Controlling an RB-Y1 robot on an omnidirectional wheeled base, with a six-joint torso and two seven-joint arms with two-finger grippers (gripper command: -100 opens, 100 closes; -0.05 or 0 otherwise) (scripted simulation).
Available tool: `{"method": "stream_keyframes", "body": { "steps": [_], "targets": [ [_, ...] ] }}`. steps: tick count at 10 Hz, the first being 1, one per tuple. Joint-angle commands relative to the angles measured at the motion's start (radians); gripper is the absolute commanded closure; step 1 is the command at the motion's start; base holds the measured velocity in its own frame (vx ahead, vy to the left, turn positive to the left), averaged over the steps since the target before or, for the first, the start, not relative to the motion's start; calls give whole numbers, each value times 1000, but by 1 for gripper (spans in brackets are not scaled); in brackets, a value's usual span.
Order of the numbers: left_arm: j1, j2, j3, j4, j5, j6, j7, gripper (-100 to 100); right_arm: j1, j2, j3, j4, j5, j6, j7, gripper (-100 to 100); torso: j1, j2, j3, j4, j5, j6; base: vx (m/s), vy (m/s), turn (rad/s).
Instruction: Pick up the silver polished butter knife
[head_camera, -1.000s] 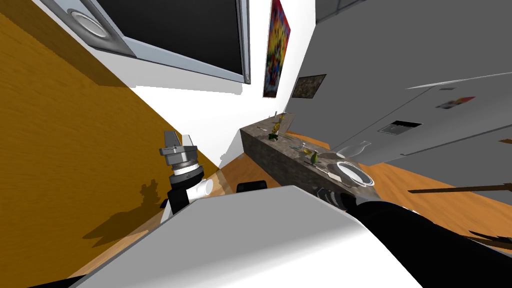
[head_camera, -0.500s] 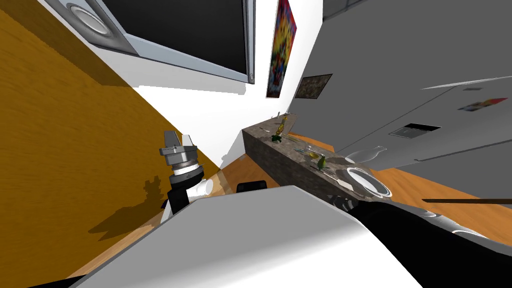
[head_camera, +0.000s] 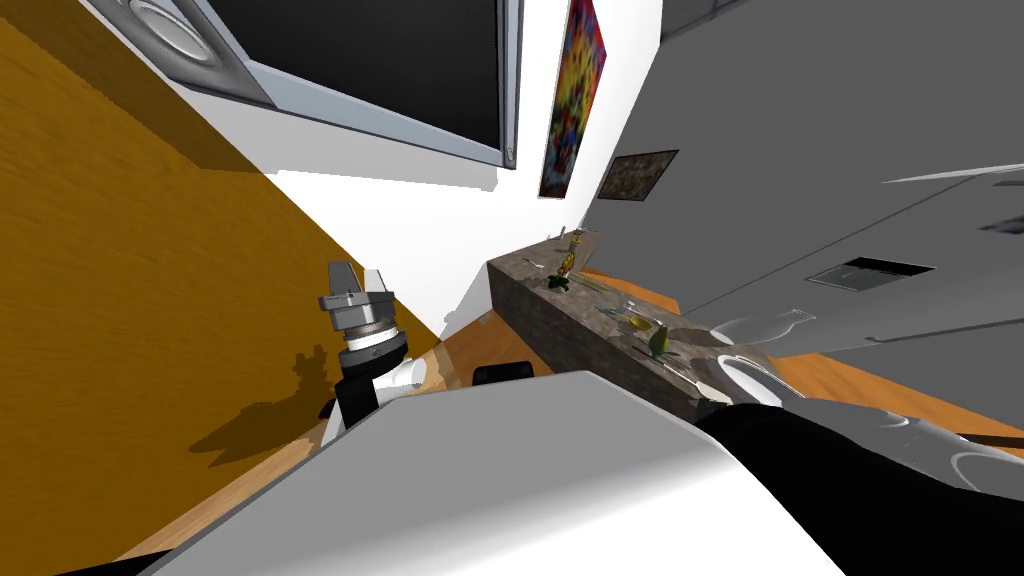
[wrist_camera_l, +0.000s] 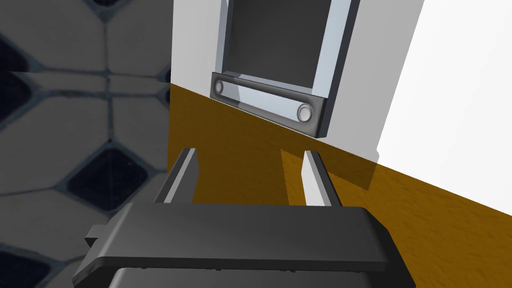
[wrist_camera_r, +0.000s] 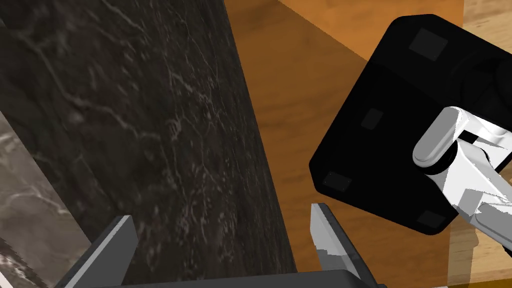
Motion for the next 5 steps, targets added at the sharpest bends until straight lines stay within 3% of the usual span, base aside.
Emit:
{"method": "stream_keyframes", "body": {
  "steps": [1,5],
  "targets": [
    [0,0,0,0,0,0,0,0,30,-45,5,10,-4,5,11,-100,0,0,0,0,0,0,153,-145,100],
    [0,0,0,0,0,0,0,0,30,-96,25,47,3,-1,24,-100,-5,-1,-1,0,-1,0,157,-135,108]
  ]
}}
